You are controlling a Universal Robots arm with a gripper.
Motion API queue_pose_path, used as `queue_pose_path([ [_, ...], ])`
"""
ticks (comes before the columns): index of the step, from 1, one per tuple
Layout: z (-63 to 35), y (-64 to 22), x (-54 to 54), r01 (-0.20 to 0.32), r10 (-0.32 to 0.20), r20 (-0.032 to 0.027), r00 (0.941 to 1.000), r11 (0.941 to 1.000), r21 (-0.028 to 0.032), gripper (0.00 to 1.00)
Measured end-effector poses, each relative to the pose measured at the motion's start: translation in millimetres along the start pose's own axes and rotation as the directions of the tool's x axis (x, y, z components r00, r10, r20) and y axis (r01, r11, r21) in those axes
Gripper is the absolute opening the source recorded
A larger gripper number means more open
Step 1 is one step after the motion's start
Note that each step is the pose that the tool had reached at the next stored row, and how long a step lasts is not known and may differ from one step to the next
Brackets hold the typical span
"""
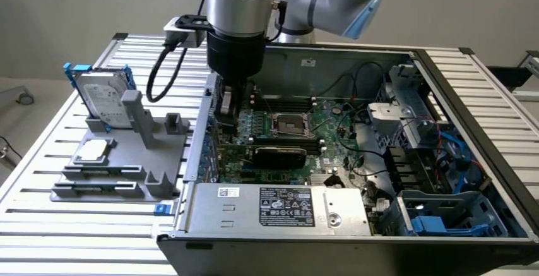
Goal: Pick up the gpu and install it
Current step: 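Press down on the gpu until it lock into place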
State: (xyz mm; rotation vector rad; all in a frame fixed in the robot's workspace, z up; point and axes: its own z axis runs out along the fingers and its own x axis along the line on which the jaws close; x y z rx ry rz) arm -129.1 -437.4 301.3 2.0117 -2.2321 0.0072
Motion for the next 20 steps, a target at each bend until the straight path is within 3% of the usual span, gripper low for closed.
queue_pose_path([
  [3, -0.8, -6.1, -0.7, 0.002, -0.002, 0.004, 1.0, 1.0, -0.0004, 0.11],
  [5, -1.5, -9.9, -1.0, 0.004, -0.004, 0.0114, 0.9999, 1.0, -0.0009, 0.11],
  [11, -5.2, -22.1, -2.0, 0.013, -0.013, 0.0488, 0.9987, 0.9999, -0.0037, 0.11],
  [15, -7.4, -36.6, -3.4, 0.017, -0.016, 0.0699, 0.9974, 0.9998, -0.0052, 0.11],
  [17, -8.5, -45.5, -4.3, 0.018, -0.018, 0.0767, 0.9969, 0.9998, -0.0058, 0.11],
  [20, -10.0, -58.9, -5.6, 0.019, -0.019, 0.0793, 0.9967, 0.9998, -0.0059, 0.11],
])
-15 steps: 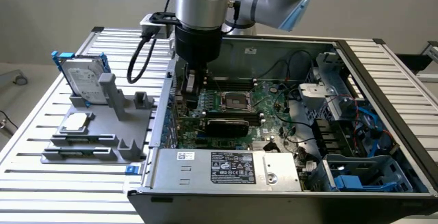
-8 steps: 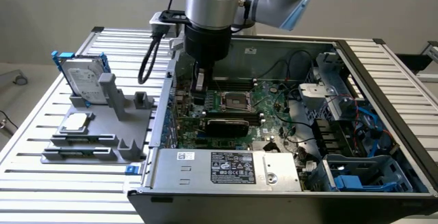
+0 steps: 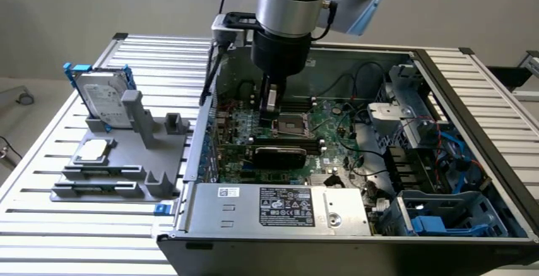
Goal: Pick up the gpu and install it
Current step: 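Press down on the gpu until it lock into place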
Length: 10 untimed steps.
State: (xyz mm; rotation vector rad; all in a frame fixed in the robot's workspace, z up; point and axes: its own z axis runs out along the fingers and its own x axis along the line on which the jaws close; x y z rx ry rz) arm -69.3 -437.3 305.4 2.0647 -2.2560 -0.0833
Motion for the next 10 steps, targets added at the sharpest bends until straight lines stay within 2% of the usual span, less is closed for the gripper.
queue_pose_path([
  [3, -1.8, -10.9, -0.8, 0.001, -0.001, -0.0004, 1.0, 1.0, -0.0001, 0.11],
  [5, -2.5, -15.1, -1.2, 0.003, -0.003, -0.0003, 1.0, 1.0, 0.0006, 0.11],
  [10, -2.4, -15.1, -1.2, 0.003, -0.003, -0.0009, 1.0, 1.0, 0.002, 0.11],
])
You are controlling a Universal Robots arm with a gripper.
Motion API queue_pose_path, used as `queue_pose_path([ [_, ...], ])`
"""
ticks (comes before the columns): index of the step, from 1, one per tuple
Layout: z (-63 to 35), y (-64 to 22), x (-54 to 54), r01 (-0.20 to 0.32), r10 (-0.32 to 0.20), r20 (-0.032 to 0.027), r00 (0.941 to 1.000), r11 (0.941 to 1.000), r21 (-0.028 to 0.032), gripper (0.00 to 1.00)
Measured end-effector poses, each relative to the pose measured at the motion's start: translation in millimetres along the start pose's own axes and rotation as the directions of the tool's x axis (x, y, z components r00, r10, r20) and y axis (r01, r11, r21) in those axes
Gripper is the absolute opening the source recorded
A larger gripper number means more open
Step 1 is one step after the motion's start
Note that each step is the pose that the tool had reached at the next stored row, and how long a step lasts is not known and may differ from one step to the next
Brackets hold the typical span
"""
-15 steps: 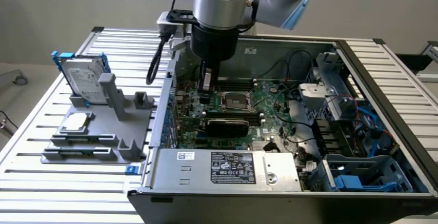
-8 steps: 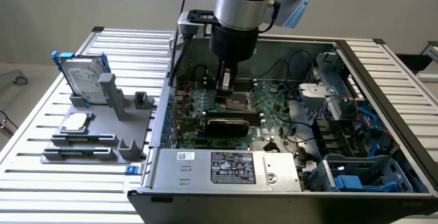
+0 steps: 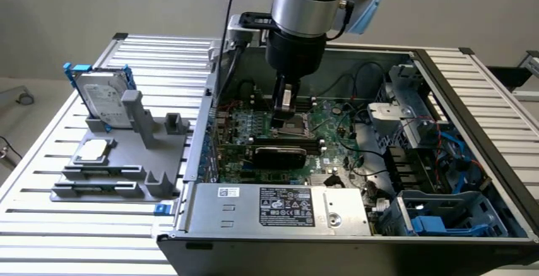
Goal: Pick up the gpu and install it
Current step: 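Press down on the gpu until it lock into place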
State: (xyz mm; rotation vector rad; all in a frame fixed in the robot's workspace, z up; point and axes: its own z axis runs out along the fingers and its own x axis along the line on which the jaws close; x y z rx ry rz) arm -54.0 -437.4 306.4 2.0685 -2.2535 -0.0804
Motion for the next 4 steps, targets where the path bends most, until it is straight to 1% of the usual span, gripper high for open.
queue_pose_path([
  [4, 0.0, 0.0, 0.0, 0.0, 0.0, 0.0, 1.0, 1.0, 0.0, 0.11],
])
